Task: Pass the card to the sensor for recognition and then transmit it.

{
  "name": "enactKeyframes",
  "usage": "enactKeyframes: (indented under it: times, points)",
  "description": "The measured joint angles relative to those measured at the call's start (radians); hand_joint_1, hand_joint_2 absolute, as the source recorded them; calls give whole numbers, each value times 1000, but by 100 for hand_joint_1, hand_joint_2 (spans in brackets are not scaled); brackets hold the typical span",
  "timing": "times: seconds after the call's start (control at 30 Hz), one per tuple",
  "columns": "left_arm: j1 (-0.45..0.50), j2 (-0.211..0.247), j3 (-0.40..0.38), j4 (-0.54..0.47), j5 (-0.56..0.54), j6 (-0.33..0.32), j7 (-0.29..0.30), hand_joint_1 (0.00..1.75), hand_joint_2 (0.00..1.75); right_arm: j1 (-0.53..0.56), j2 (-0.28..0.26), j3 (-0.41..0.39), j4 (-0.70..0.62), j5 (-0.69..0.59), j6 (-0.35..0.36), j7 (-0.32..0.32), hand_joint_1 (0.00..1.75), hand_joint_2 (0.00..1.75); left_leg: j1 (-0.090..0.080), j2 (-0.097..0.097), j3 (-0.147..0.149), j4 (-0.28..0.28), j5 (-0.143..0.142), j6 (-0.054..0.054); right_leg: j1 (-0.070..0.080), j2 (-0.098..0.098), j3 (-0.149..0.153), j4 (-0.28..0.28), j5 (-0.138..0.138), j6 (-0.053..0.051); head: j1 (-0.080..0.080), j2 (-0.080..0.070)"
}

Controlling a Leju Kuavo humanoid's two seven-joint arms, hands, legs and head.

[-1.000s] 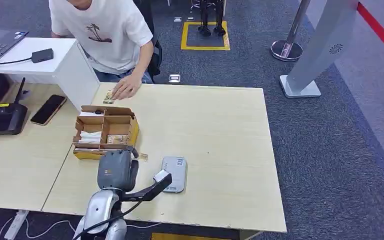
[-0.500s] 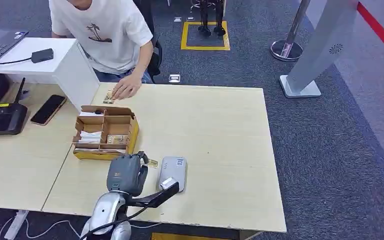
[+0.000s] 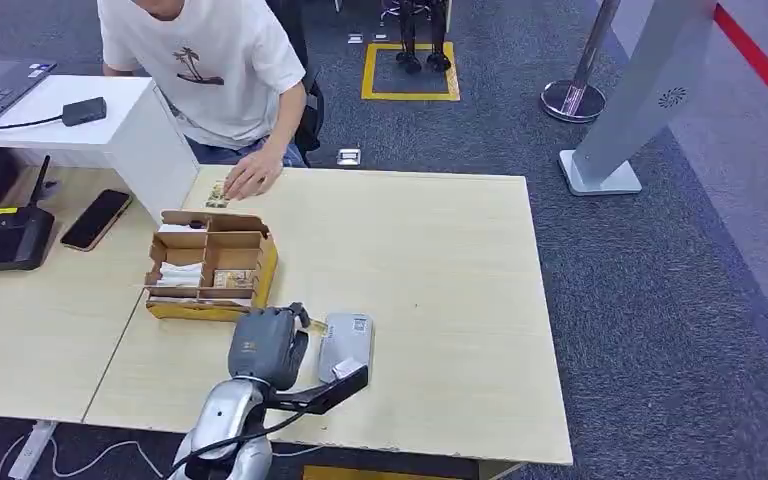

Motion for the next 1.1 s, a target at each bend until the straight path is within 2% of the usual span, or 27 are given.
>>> enactKeyframes:
  times: [0.4,0.77,0.93,1.03,1.1]
  points:
    - [-7,8,-35,71,2,-37,-22,175,175,0,-1,1,0,1,0,-2,0,0,0,0,0,0,0,0,0,0,0,0,0,0,0,0]
    - [9,39,-109,120,47,-67,-52,175,175,0,-3,1,0,3,12,-5,0,0,0,0,0,0,0,0,0,0,0,0,0,0,0,0]
    - [11,71,-159,141,100,-90,-55,175,175,-1,-4,1,0,8,17,-10,0,0,0,0,0,0,0,0,0,0,0,0,0,0,0,0]
    - [17,82,-176,149,126,-69,-47,175,175,-1,-5,1,0,10,16,-10,0,0,0,0,0,0,0,0,0,0,0,0,0,0,0,0]
    - [20,85,-176,145,142,-38,-17,175,175,0,-5,1,0,5,11,-9,0,0,0,0,0,0,0,0,0,0,0,0,0,0,0,0]
